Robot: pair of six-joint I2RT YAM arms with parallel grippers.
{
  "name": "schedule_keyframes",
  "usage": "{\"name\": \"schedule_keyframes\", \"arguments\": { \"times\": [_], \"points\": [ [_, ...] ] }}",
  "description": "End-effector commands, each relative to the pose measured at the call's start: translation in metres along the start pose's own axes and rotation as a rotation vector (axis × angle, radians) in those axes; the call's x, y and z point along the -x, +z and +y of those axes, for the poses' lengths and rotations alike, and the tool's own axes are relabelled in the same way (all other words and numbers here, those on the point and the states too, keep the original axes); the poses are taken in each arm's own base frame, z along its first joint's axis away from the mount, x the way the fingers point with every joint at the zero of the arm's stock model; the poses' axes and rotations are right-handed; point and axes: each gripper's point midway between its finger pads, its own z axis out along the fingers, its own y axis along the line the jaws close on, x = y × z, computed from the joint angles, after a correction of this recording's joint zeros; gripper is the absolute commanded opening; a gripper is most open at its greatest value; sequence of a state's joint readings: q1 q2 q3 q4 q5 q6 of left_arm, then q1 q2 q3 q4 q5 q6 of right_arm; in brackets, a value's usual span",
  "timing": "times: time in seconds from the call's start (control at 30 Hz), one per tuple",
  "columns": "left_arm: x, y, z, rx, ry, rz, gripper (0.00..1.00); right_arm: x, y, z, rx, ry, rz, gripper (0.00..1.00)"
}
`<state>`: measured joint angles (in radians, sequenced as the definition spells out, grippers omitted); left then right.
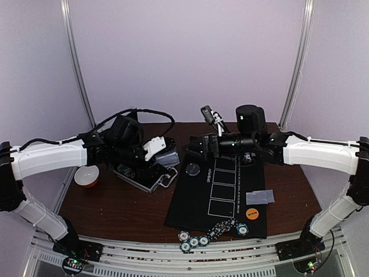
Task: Distribute texas hold em gaming equipment
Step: Pick up the poker card from the face-down deck piles.
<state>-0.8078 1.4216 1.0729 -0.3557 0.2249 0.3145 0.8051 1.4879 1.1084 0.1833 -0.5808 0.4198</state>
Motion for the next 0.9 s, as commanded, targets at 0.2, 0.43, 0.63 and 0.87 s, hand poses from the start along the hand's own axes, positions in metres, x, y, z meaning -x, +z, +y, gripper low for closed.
{"name": "schedule_keyframes", "arguments": {
  "times": [0.2,0.43,0.63,0.87],
  "points": [
    [0.018,-0.011,-0.006,0.009,0.012,-0.119,0.53,-0.005,0.038,0.003,0.019,-0.008,0.017,0.99],
    [0.022,-0.02,-0.012,-0.006,0.041,-0.164,0.53,-0.008,0.053,-0.002,0.028,-0.013,0.035,0.97],
    [0.019,-0.017,-0.013,-0.013,0.044,-0.155,0.53,-0.008,0.067,0.001,0.047,-0.02,0.051,0.96],
    [0.019,-0.017,-0.011,-0.001,0.045,-0.151,0.52,-0.018,0.063,-0.021,-0.09,-0.04,0.105,0.86]
  ]
}}
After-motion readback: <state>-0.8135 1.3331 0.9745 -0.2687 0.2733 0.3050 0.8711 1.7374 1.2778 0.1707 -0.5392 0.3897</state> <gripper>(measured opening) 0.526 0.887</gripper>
